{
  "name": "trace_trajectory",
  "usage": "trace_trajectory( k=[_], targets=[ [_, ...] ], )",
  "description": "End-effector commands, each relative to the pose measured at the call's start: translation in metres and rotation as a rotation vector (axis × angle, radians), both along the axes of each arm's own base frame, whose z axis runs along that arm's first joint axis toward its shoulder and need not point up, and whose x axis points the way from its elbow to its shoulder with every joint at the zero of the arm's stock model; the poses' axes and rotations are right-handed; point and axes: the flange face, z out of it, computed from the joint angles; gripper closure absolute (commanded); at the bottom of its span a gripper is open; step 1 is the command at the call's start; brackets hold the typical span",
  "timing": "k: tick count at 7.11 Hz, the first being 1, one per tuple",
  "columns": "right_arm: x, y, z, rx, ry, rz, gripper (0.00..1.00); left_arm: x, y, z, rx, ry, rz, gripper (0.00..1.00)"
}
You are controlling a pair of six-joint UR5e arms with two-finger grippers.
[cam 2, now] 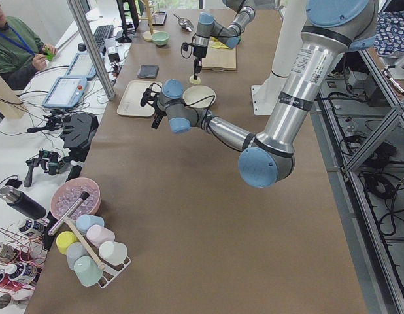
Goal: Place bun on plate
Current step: 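Carry the bun with the right gripper over the white plate, then lower the bun onto the white plate and open the right gripper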
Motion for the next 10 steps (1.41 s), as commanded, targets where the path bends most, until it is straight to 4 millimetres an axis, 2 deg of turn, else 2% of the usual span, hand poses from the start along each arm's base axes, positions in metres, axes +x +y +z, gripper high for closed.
trace_trajectory(
  k=[1, 2, 5, 7, 8, 9, 10],
  targets=[
    [-0.023, 0.015, 0.005, 0.009, 0.020, -0.021, 1.00, -0.001, 0.002, 0.001, 0.008, 0.006, 0.000, 0.02],
    [-0.027, 0.017, 0.004, 0.011, 0.021, -0.024, 0.01, -0.002, 0.003, 0.002, 0.012, 0.007, 0.001, 0.02],
    [-0.027, 0.016, 0.007, 0.016, 0.026, -0.017, 0.00, -0.006, 0.002, -0.005, 0.023, 0.015, -0.007, 0.02],
    [-0.026, 0.016, 0.002, 0.019, 0.018, -0.019, 0.00, -0.011, -0.001, -0.004, 0.028, 0.011, -0.013, 0.02],
    [-0.020, 0.011, -0.003, 0.023, 0.008, -0.009, 0.00, -0.020, -0.007, -0.006, 0.028, 0.011, -0.027, 0.02],
    [-0.011, -0.001, 0.004, 0.008, 0.023, 0.008, 0.00, -0.039, -0.022, -0.001, -0.015, -0.018, -0.059, 0.02],
    [0.015, -0.031, 0.015, -0.018, 0.033, 0.028, 0.00, -0.052, -0.036, -0.003, -0.063, -0.050, -0.085, 0.02]
  ],
)
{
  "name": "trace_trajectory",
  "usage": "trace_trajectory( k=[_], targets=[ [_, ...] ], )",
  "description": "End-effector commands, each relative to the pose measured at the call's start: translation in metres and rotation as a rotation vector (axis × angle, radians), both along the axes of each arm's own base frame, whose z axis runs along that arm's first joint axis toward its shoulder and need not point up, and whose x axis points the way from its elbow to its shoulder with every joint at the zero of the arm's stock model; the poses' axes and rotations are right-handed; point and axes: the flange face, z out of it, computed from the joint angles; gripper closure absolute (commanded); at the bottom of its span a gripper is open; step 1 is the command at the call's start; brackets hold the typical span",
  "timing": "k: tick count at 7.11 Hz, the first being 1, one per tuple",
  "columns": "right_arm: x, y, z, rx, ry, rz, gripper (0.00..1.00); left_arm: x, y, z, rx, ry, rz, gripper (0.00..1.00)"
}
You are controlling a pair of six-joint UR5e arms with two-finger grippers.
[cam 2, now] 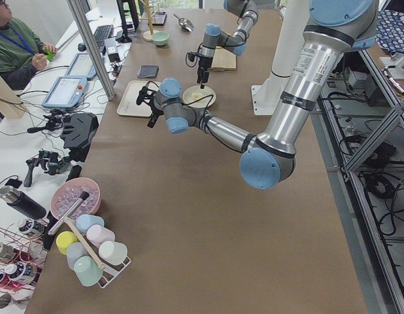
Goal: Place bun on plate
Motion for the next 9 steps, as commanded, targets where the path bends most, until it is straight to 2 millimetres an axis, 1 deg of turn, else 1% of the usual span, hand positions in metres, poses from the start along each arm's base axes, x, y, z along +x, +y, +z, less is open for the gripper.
trace_trajectory(
  k=[1, 2, 3, 4, 5, 6, 7, 8, 9],
  targets=[
    [0.068, -0.066, 0.016, -0.083, -0.013, -0.007, 0.00, -0.045, -0.032, 0.012, -0.066, -0.054, -0.067, 0.02],
    [0.112, -0.095, 0.037, -0.106, -0.012, -0.043, 0.00, -0.093, -0.057, 0.026, -0.069, -0.073, -0.042, 0.02],
    [0.147, -0.122, 0.067, -0.057, 0.043, -0.047, 0.00, -0.142, -0.082, 0.026, -0.152, -0.059, -0.019, 0.02],
    [0.183, -0.149, 0.084, -0.068, 0.077, -0.055, 0.00, -0.171, -0.092, 0.040, -0.169, -0.102, -0.012, 0.02],
    [0.223, -0.173, 0.093, -0.075, 0.104, -0.069, 0.00, -0.198, -0.105, 0.072, -0.192, -0.162, -0.005, 0.02],
    [0.261, -0.194, 0.103, -0.062, 0.161, -0.058, 0.00, -0.235, -0.121, 0.071, -0.240, -0.163, -0.052, 0.02],
    [0.313, -0.215, 0.117, -0.095, 0.208, -0.039, 0.00, -0.260, -0.132, 0.073, -0.315, -0.159, -0.072, 0.02],
    [0.364, -0.227, 0.138, -0.080, 0.248, -0.057, 0.00, -0.277, -0.138, 0.085, -0.345, -0.163, -0.080, 0.02],
    [0.412, -0.232, 0.164, -0.039, 0.297, -0.081, 0.00, -0.305, -0.136, 0.096, -0.373, -0.108, -0.063, 0.02]
  ],
)
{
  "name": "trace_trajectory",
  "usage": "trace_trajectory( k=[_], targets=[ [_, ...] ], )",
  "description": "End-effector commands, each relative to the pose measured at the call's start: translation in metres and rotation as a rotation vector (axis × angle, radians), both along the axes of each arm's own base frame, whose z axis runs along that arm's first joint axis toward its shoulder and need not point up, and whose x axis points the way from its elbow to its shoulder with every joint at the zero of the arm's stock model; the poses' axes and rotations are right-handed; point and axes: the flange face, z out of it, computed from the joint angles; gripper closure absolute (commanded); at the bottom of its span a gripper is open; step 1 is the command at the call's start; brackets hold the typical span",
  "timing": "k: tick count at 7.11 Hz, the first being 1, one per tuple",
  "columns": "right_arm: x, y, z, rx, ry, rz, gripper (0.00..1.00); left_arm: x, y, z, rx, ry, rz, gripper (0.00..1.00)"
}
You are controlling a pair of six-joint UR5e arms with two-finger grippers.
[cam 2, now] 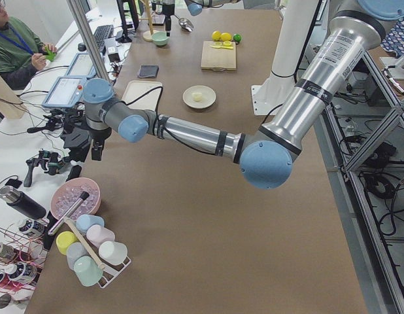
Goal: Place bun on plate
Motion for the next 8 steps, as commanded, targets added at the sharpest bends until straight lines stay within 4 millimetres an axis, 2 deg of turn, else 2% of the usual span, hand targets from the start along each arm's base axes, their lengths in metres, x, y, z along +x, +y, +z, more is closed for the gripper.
trace_trajectory(
  k=[1, 3, 4, 6, 7, 8],
  targets=[
    [0.098, -0.004, 0.060, 0.023, 0.070, -0.030, 0.00, -0.056, 0.003, 0.029, -0.030, 0.059, 0.037, 0.02],
    [0.150, 0.012, 0.111, -0.004, 0.057, -0.031, 0.00, -0.097, 0.017, 0.060, -0.019, 0.003, 0.106, 0.02],
    [0.164, 0.019, 0.127, -0.031, 0.055, -0.014, 0.00, -0.103, 0.032, 0.087, -0.047, 0.004, 0.102, 0.02],
    [0.182, 0.031, 0.152, -0.069, 0.066, 0.011, 0.00, -0.098, 0.054, 0.125, -0.100, 0.003, 0.104, 0.02],
    [0.189, 0.032, 0.155, -0.072, 0.074, 0.023, 0.00, -0.094, 0.065, 0.144, -0.126, 0.002, 0.110, 0.02],
    [0.190, 0.034, 0.166, -0.090, 0.085, 0.026, 0.00, -0.090, 0.075, 0.160, -0.152, 0.004, 0.116, 0.02]
  ],
)
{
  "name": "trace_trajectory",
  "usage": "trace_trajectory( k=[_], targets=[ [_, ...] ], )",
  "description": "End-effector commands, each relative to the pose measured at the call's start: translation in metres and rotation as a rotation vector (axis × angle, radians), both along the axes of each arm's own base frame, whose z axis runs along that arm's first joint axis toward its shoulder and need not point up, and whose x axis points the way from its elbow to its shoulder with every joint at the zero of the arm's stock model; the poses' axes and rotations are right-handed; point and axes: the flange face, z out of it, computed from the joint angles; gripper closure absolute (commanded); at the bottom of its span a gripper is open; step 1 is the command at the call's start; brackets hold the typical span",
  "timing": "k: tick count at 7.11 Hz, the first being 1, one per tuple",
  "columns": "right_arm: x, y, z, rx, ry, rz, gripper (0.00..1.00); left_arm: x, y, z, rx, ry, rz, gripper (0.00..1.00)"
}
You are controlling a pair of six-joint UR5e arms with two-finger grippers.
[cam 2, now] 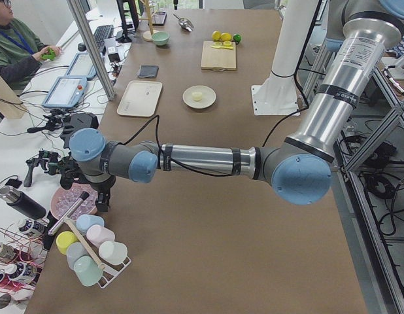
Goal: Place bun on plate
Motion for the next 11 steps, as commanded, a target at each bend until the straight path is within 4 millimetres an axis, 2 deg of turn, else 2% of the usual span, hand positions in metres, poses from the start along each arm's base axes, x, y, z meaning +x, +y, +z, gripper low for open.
trace_trajectory(
  k=[1, 3, 5, 8, 11],
  targets=[
    [0.006, 0.001, 0.023, -0.047, 0.013, 0.018, 0.00, 0.009, 0.013, 0.021, -0.037, -0.001, 0.010, 0.02],
    [0.007, -0.004, 0.032, -0.066, 0.014, 0.025, 0.00, 0.014, 0.012, 0.017, -0.040, 0.001, 0.013, 0.02],
    [0.011, 0.004, 0.043, -0.084, 0.010, 0.030, 0.00, 0.015, 0.013, 0.017, -0.039, 0.001, 0.014, 0.02],
    [0.011, 0.006, 0.046, -0.100, 0.009, 0.041, 0.00, 0.015, 0.019, 0.026, -0.052, -0.003, 0.013, 0.02],
    [0.011, 0.005, 0.045, -0.100, 0.009, 0.042, 0.00, 0.015, 0.017, 0.021, -0.035, -0.014, 0.019, 0.02]
  ],
)
